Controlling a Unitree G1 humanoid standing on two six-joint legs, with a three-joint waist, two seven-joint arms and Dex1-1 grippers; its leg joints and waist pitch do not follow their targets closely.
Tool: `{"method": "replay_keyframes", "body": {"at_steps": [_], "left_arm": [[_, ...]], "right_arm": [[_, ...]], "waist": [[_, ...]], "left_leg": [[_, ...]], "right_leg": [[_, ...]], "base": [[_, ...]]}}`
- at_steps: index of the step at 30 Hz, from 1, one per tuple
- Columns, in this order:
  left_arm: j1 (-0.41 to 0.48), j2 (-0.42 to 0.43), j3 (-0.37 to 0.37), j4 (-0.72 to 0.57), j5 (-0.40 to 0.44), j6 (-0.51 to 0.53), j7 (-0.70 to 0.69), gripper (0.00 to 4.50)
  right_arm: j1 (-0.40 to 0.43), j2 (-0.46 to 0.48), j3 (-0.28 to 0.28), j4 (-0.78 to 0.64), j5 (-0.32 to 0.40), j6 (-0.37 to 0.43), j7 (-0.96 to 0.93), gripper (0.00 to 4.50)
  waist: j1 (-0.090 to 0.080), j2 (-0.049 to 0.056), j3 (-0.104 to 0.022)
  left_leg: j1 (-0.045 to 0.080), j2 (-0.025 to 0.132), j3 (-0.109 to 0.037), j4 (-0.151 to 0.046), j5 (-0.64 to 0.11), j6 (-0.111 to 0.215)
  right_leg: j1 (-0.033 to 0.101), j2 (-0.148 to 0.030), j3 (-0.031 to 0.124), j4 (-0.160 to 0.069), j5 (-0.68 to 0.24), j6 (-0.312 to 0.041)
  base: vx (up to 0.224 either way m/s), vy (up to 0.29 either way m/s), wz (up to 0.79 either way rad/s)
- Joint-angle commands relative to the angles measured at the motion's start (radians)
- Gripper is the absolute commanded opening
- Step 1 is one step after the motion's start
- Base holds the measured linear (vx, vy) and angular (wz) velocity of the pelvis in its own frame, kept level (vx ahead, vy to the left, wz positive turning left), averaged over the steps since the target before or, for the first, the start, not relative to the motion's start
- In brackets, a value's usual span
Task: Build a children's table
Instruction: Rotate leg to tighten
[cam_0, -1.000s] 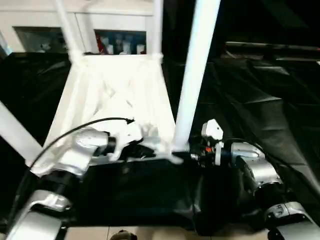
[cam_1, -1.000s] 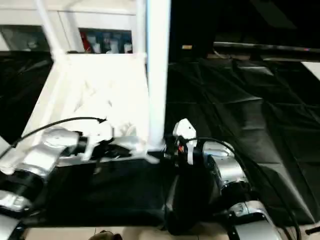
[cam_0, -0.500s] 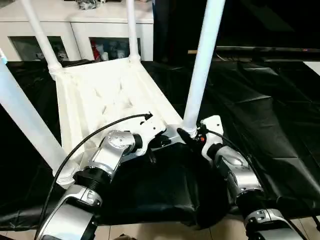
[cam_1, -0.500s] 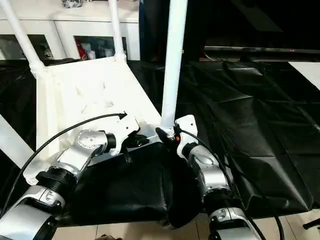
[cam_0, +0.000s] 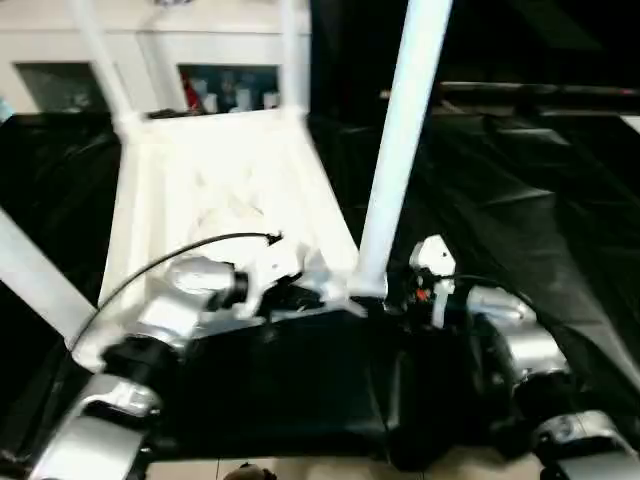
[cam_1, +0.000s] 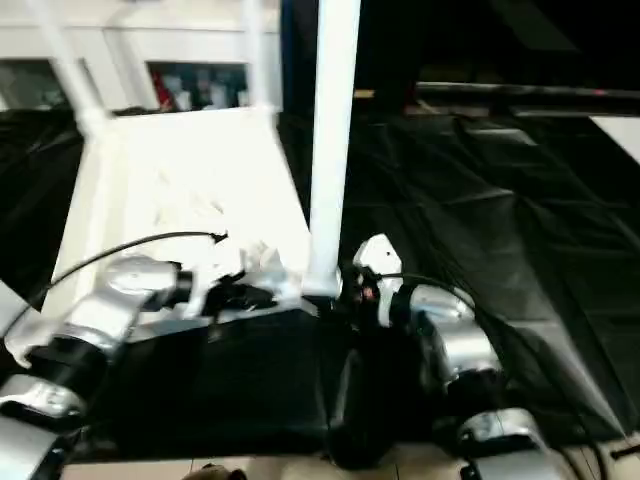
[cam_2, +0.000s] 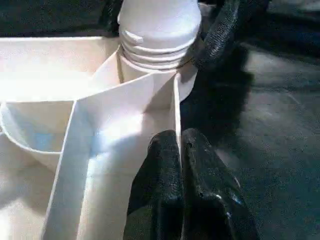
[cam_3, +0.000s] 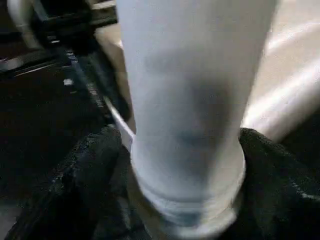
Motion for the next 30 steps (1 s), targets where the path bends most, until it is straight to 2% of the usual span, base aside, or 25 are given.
{"method": "replay_keyframes", "body": {"at_steps": [1,2,3,4,5,6,10,13,16,20,24,25,26,27,28,29,30], "left_arm": [[0.021,0.008,-0.047,-0.007,-0.002,0.0,-0.078,0.0],[0.021,0.008,-0.047,-0.007,-0.002,0.0,-0.078,0.0],[0.017,0.017,-0.043,-0.009,-0.009,0.005,-0.094,0.0],[0.016,0.019,-0.043,-0.009,-0.011,0.005,-0.099,0.0],[0.013,0.022,-0.042,-0.006,-0.016,0.006,-0.109,0.0],[0.01,0.023,-0.042,-0.003,-0.017,0.008,-0.115,0.0],[0.003,0.025,-0.046,0.008,-0.017,0.001,-0.121,0.0],[0.0,0.018,-0.043,0.015,-0.016,-0.008,-0.109,0.0],[-0.001,0.013,-0.045,0.018,-0.016,-0.011,-0.101,0.0],[-0.006,0.001,-0.043,0.038,-0.006,-0.027,-0.063,0.0],[-0.018,-0.034,-0.036,0.066,0.017,-0.036,0.03,0.0],[-0.022,-0.072,-0.036,0.082,0.035,-0.025,0.106,0.0],[-0.023,-0.087,-0.035,0.087,0.04,-0.022,0.134,0.0],[-0.025,-0.102,-0.032,0.091,0.042,-0.013,0.159,0.0],[-0.029,-0.131,-0.027,0.1,0.043,0.001,0.205,0.0],[-0.033,-0.149,-0.025,0.106,0.046,0.006,0.233,0.0],[-0.037,-0.168,-0.025,0.112,0.049,0.015,0.263,0.0]], "right_arm": [[-0.009,-0.022,0.022,-0.015,-0.011,-0.003,0.058,3.79],[-0.009,-0.022,0.022,-0.015,-0.011,-0.003,0.058,3.79],[-0.016,-0.021,0.022,-0.008,-0.008,-0.002,0.064,3.79],[-0.018,-0.021,0.022,-0.009,-0.004,0.0,0.068,3.79],[-0.022,-0.021,0.023,-0.009,0.005,0.005,0.076,3.79],[-0.024,-0.02,0.024,-0.008,0.008,0.009,0.083,3.64],[-0.031,-0.015,0.032,0.005,0.003,0.007,0.097,3.64],[-0.034,-0.009,0.034,0.013,0.002,0.008,0.099,3.28],[-0.034,-0.003,0.03,0.02,-0.003,0.01,0.079,2.98],[-0.018,0.004,0.029,0.019,-0.01,0.009,0.054,2.84],[0.002,0.025,0.024,0.039,-0.046,0.006,-0.064,2.71],[0.008,0.061,0.001,0.068,-0.065,0.002,-0.199,2.71],[0.01,0.076,-0.01,0.076,-0.067,0.009,-0.245,2.7],[0.011,0.091,-0.019,0.081,-0.067,0.014,-0.286,2.7],[0.014,0.119,-0.035,0.089,-0.066,0.024,-0.36,2.7],[0.014,0.137,-0.047,0.095,-0.064,0.033,-0.408,2.7],[0.013,0.156,-0.057,0.1,-0.061,0.041,-0.452,2.7]], "waist": [[-0.002,-0.005,-0.065],[0.0,-0.005,-0.067],[0.0,-0.013,-0.065],[0.002,-0.01,-0.064],[0.002,-0.012,-0.063],[0.002,-0.012,-0.062],[0.001,-0.011,-0.058],[0.0,-0.011,-0.06],[0.002,-0.011,-0.063],[0.002,-0.01,-0.062],[0.001,-0.009,-0.055],[-0.004,-0.01,-0.052],[-0.008,-0.009,-0.046],[-0.01,-0.01,-0.043],[-0.019,-0.012,-0.038],[-0.023,-0.011,-0.034],[-0.028,-0.012,-0.035]], "left_leg": [[0.032,0.076,-0.034,-0.061,-0.102,0.098],[0.032,0.077,-0.035,-0.06,-0.095,0.097],[0.031,0.077,-0.033,-0.06,-0.088,0.101],[0.029,0.076,-0.035,-0.06,-0.102,0.097],[0.029,0.077,-0.035,-0.061,-0.12,0.088],[0.028,0.078,-0.036,-0.062,-0.129,0.083],[0.033,0.079,-0.036,-0.068,-0.191,0.042],[0.031,0.079,-0.036,-0.068,-0.177,0.035],[0.031,0.077,-0.035,-0.064,-0.149,0.048],[0.029,0.077,-0.035,-0.063,-0.151,0.052],[0.033,0.079,-0.038,-0.071,-0.228,0.015],[0.034,0.08,-0.04,-0.076,-0.262,-0.003],[0.04,0.08,-0.045,-0.081,-0.321,-0.033],[0.043,0.079,-0.047,-0.083,-0.352,-0.047],[0.046,0.079,-0.055,-0.086,-0.409,-0.072],[0.049,0.078,-0.059,-0.088,-0.444,-0.081],[0.055,0.076,-0.067,-0.087,-0.489,-0.096]], "right_leg": [[0.025,-0.07,0.038,-0.041,0.067,-0.297],[0.025,-0.07,0.037,-0.038,0.073,-0.298],[0.024,-0.067,0.037,-0.038,0.08,-0.297],[0.024,-0.07,0.038,-0.038,0.054,-0.294],[0.022,-0.071,0.039,-0.041,0.023,-0.29],[0.022,-0.072,0.039,-0.042,0.007,-0.288],[0.016,-0.072,0.041,-0.052,-0.094,-0.27],[0.019,-0.072,0.041,-0.048,-0.072,-0.267],[0.02,-0.071,0.04,-0.043,-0.028,-0.272],[0.02,-0.071,0.04,-0.045,-0.033,-0.272],[0.016,-0.076,0.043,-0.06,-0.162,-0.249],[0.011,-0.078,0.046,-0.066,-0.214,-0.238],[0.006,-0.08,0.046,-0.076,-0.302,-0.221],[0.003,-0.082,0.047,-0.082,-0.351,-0.21],[0.002,-0.086,0.048,-0.09,-0.444,-0.186],[0.0,-0.088,0.047,-0.097,-0.5,-0.17],[-0.002,-0.091,0.045,-0.106,-0.578,-0.138]], "base": [[0.0,0.0,0.0],[0.0,0.0,0.0],[0.0,0.0,0.0],[0.0,0.0,0.0],[0.0,0.0,0.0],[0.0,0.0,0.0],[0.0,0.0,0.0],[0.0,0.0,0.0],[0.0,0.0,0.0],[0.0,0.0,0.0],[0.0,0.0,0.0],[0.0,0.0,0.0],[0.0,0.0,0.0],[0.0,0.0,0.0],[-0.052,0.01,-0.05],[-0.052,0.01,-0.05],[-0.052,0.019,-0.09]]}}
